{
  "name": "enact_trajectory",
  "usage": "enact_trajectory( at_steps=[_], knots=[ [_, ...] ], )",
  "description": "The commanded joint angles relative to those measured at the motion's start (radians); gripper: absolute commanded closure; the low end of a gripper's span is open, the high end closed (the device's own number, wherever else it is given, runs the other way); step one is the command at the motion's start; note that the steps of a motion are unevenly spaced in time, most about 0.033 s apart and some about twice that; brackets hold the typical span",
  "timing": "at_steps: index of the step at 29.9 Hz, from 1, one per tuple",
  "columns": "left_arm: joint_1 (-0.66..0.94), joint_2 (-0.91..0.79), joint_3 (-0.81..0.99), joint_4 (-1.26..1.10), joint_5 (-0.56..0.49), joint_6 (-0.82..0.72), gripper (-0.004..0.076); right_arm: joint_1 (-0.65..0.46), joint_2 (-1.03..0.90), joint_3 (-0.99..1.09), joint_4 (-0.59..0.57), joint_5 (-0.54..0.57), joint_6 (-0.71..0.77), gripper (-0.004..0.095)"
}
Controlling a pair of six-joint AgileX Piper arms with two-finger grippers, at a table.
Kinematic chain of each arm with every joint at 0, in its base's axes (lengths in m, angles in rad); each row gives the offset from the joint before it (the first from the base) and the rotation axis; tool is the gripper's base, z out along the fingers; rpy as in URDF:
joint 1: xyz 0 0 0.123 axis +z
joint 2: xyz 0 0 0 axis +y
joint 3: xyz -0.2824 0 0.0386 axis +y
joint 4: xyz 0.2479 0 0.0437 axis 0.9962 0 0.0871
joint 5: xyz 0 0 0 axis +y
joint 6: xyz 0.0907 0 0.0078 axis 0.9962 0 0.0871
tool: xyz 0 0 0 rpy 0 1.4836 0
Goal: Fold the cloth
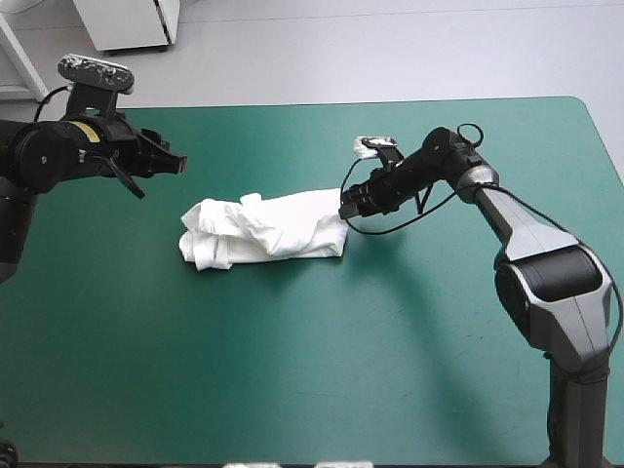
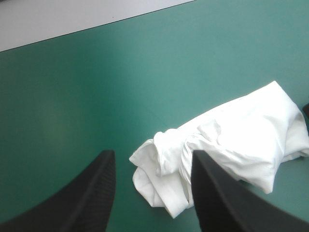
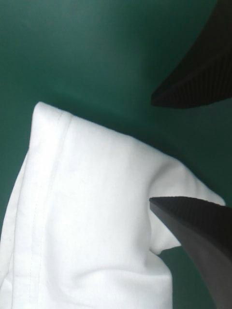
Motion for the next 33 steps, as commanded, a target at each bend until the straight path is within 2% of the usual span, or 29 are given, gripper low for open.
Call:
enact_trajectory(
  at_steps=[1,9,12,17,20,22,26,33],
  knots=[
    [0.002,-0.028,-0.023,0.007,-0.062,-0.003,0.0358,0.012,-0.014,-0.068,0.056,-0.013,-0.009,0.0379],
    [0.002,-0.030,-0.023,0.007,-0.062,-0.007,0.0358,0.034,0.059,-0.097,0.120,-0.010,-0.009,0.0382],
    [0.002,-0.030,-0.023,0.004,-0.060,-0.007,0.0363,0.055,0.081,-0.097,0.123,-0.015,-0.015,0.0430],
    [0.002,-0.031,-0.023,0.003,-0.043,-0.007,0.0417,0.078,0.100,-0.097,0.124,-0.022,-0.033,0.0690],
    [0.002,-0.034,-0.023,0.003,-0.031,-0.012,0.0452,0.080,0.101,-0.097,0.124,-0.033,-0.043,0.0904],
    [0.002,-0.036,-0.023,0.003,-0.027,-0.012,0.0469,0.076,0.101,-0.097,0.115,-0.037,-0.043,0.0919],
    [0.002,-0.036,-0.023,-0.007,-0.022,-0.014,0.0472,0.049,0.099,-0.124,0.076,0.021,-0.031,0.0919],
    [0.002,-0.036,-0.023,-0.036,-0.007,-0.014,0.0472,-0.034,0.040,-0.158,-0.150,0.088,0.038,0.0919]
  ],
)
